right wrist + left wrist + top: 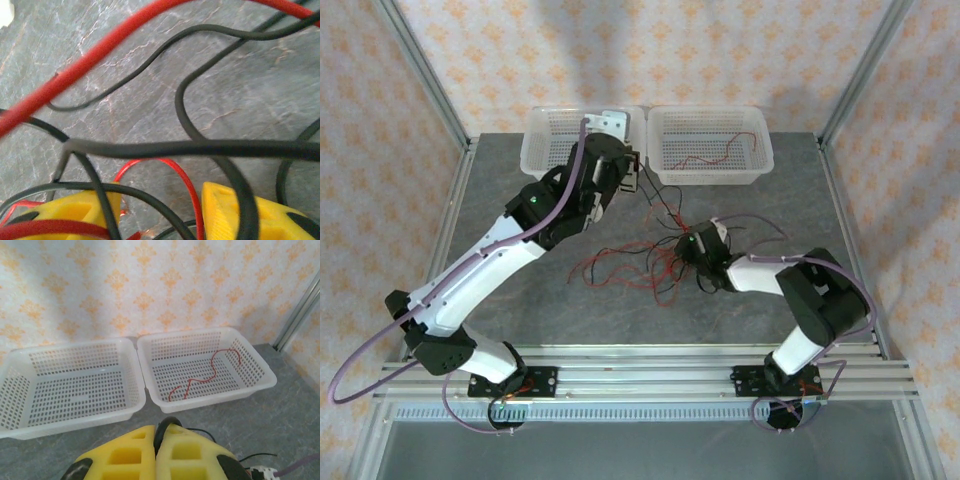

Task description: Untangle the cables

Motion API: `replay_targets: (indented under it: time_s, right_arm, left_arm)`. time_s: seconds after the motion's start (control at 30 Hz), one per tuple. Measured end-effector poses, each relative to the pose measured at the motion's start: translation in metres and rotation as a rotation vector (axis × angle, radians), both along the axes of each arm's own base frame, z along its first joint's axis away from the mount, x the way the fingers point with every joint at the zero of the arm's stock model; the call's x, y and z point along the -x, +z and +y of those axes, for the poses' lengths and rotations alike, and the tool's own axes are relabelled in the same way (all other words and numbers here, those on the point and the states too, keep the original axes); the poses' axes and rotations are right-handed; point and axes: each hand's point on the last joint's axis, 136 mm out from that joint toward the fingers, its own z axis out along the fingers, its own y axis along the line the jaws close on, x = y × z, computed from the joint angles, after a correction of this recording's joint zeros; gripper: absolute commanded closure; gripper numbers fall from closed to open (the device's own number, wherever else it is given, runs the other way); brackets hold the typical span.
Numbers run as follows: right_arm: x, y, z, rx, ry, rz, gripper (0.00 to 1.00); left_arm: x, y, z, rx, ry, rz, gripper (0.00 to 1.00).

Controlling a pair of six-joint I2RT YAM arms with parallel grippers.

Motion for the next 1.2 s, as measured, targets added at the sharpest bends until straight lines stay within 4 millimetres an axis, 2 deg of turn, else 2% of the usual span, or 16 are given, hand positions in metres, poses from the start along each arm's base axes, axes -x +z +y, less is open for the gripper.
replay_targets:
  time_s: [0.2, 0.37, 0.5, 0.57, 0.73, 0.9, 0.97, 1.03, 1.2]
  right_arm:
    - [0.005, -0.001, -0.034, -0.003, -0.077, -0.007, 0.55]
    - [0.01, -0.001, -0.065, -0.005, -0.147, -0.01, 0.55]
    - [0.013, -0.001, -0.085, -0.015, -0.2, -0.009, 0.55]
    - [0.011, -0.001, -0.093, -0.023, -0.224, -0.006, 0.55]
    - [0.008, 0.0, -0.107, -0.034, -0.254, 0.0, 0.54]
    - [0.006, 0.004, -0.121, 0.003, -0.266, 0.018, 0.53]
    - [-0.002, 0.01, -0.132, 0.011, -0.286, 0.014, 0.53]
    - [-0.012, 0.02, -0.146, 0.007, -0.314, -0.004, 0.53]
    - [-0.033, 0.034, -0.193, -0.002, -0.411, -0.034, 0.53]
  left_arm:
    - [0.003, 0.028, 0.017, -0.025, 0.056, -0.053, 1.0]
    - [0.003, 0.061, 0.036, -0.039, 0.134, -0.126, 1.0]
    - [-0.003, 0.074, 0.055, -0.061, 0.205, -0.154, 1.0]
    - [-0.01, 0.075, 0.071, -0.07, 0.255, -0.157, 1.0]
    - [-0.024, 0.068, 0.099, -0.085, 0.337, -0.149, 1.0]
    - [-0.037, 0.031, 0.1, -0.14, 0.353, -0.09, 1.0]
    - [-0.04, 0.016, 0.103, -0.165, 0.362, -0.063, 1.0]
    - [-0.043, 0.01, 0.108, -0.176, 0.375, -0.051, 1.0]
    - [-0.045, 0.009, 0.124, -0.179, 0.418, -0.052, 1.0]
